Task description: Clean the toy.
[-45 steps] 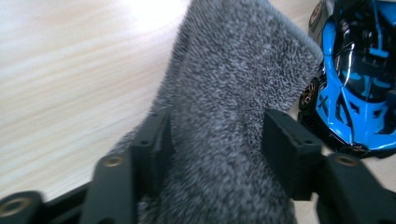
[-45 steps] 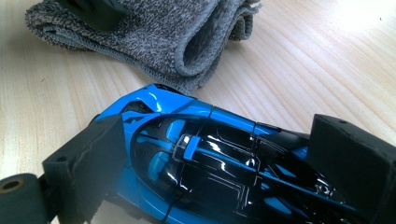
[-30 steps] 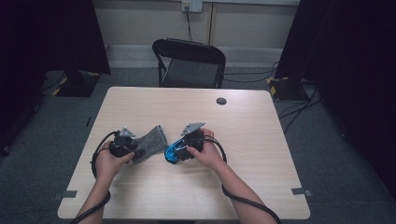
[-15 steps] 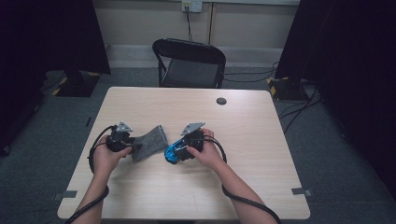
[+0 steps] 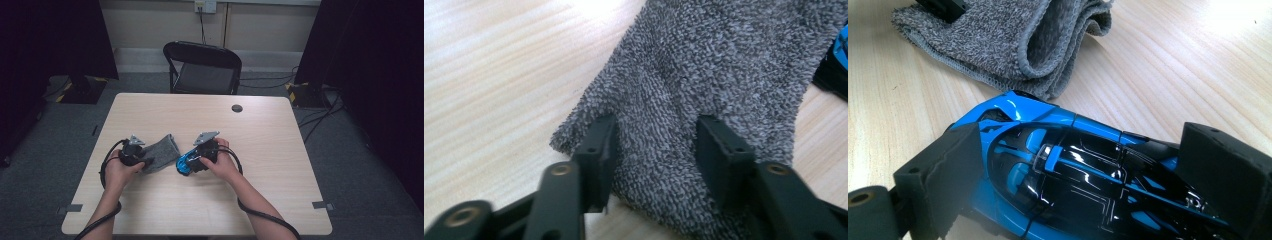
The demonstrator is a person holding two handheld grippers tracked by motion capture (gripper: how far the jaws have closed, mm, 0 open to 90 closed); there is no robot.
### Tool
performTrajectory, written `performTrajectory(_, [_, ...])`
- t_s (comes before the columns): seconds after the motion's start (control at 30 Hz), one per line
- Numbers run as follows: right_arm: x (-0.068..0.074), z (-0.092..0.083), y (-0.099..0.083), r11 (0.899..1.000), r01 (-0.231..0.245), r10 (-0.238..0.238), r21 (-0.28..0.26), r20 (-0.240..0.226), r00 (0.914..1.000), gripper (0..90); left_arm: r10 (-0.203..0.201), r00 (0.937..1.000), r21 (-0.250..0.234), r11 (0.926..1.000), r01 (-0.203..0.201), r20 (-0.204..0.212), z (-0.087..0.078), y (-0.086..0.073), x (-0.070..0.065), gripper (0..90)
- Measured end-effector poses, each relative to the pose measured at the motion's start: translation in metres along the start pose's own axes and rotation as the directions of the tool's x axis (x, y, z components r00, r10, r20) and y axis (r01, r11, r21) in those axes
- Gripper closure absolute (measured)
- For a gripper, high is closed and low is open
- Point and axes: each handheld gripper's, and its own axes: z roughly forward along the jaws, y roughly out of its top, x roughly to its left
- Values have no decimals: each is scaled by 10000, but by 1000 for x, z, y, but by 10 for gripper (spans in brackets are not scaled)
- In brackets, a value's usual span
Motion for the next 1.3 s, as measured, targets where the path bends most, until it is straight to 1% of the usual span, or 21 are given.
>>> performTrajectory(0.03, [0, 0, 1, 10000, 8, -8, 37, 3, 10000, 44, -34, 10000, 73, 10000, 34, -42, 0, 1, -2, 697])
performTrajectory(0.17, [1, 0, 1, 10000, 28, -28, 54, 1, 10000, 44, -427, 9989, 359, 9984, 434, -182, -1, 6, -7, 765])
performTrajectory(0.2, [1, 0, 1, 10000, 32, -32, 27, 2, 10000, 44, -1070, 9942, 382, 9936, 1066, 92, -2, 8, -3, 794])
performTrajectory(0.23, [1, 0, 1, 10000, 32, -32, 27, 2, 10000, 44, -1070, 9942, 382, 9936, 1066, 92, -2, 8, -3, 803])
performTrajectory(0.27, [1, 0, 1, 10000, 37, -37, 30, 4, 10000, 45, -1364, 9904, 323, 9902, 1356, 210, -3, 10, -1, 803])
performTrajectory(0.3, [1, 0, 1, 10000, 22, -22, 42, 2, 10000, 44, -1587, 9871, 109, 9873, 1585, 227, -4, 11, 0, 806])
performTrajectory(0.33, [1, 0, 1, 10000, 17, -17, 38, -13, 10000, 44, -2009, 9790, -377, 9786, 2022, 338, -5, 17, 0, 812])
performTrajectory(0.5, [0, 0, 0, 10000, 32, -32, 11, -16, 10000, 44, -2179, 9757, -972, 9708, 2193, 245, -2, 37, -6, 815])
performTrajectory(0.57, [1, 0, 0, 10000, 10, -10, 9, 1, 10000, 44, -2464, 9684, -1346, 9590, 2495, 394, 4, 49, -11, 815])
performTrajectory(0.6, [1, 0, 0, 10000, 7, -7, -9, -2, 10000, 44, -2496, 9676, -1447, 9567, 2526, 384, 7, 54, -14, 815])
performTrajectory(0.7, [0, 0, -1, 10000, 17, -17, -80, -34, 10000, 44, -2420, 9690, -1472, 9578, 2469, 505, 23, 65, -25, 800])
performTrajectory(0.73, [1, 0, 0, 10000, 5, -5, -65, -29, 10000, 44, -1983, 9793, -1149, 9727, 2017, 404, 34, 68, -35, 779])
performTrajectory(0.77, [1, 0, 0, 10000, 5, -5, -65, -29, 10000, 44, -1983, 9793, -1149, 9727, 2017, 404, 34, 68, -35, 759])
performTrajectory(0.87, [1, 0, 0, 10000, 6, -6, -43, -18, 10000, 44, -1219, 9914, -736, 9894, 1253, 485, 43, 67, -41, 703])
performTrajectory(0.93, [1, 0, 0, 10000, 6, -6, -40, -21, 10000, 44, -554, 9974, -819, 9949, 591, 465, 41, 64, -40, 620])
performTrajectory(1.0, [1, 0, 0, 10000, 2, -2, -59, -23, 10000, 44, -191, 9982, -879, 9958, 242, 577, 36, 64, -36, 492])
performTrajectory(1.03, [1, 0, -1, 10000, 2, -3, -70, -27, 10000, 44, 254, 9980, -992, 9949, -195, 582, 33, 66, -34, 470])
performTrajectory(1.07, [1, 0, -1, 10000, 2, -3, -70, -27, 10000, 44, 254, 9980, -992, 9949, -195, 582, 33, 66, -34, 448])
performTrajectory(1.1, [1, 0, -1, 10000, 6, -6, -70, -24, 10000, 45, 536, 9970, -1070, 9931, -474, 561, 33, 68, -32, 448])
performTrajectory(1.2, [1, 0, 0, 10000, 5, -5, -21, -3, 10000, 44, 1406, 9873, -1017, 9859, -1328, 737, 38, 72, -30, 415])
performTrajectory(1.3, [1, 0, 0, 10000, 3, -3, -24, -8, 10000, 44, 1850, 9778, -949, 9798, -1758, 983, 49, 73, -33, 394])
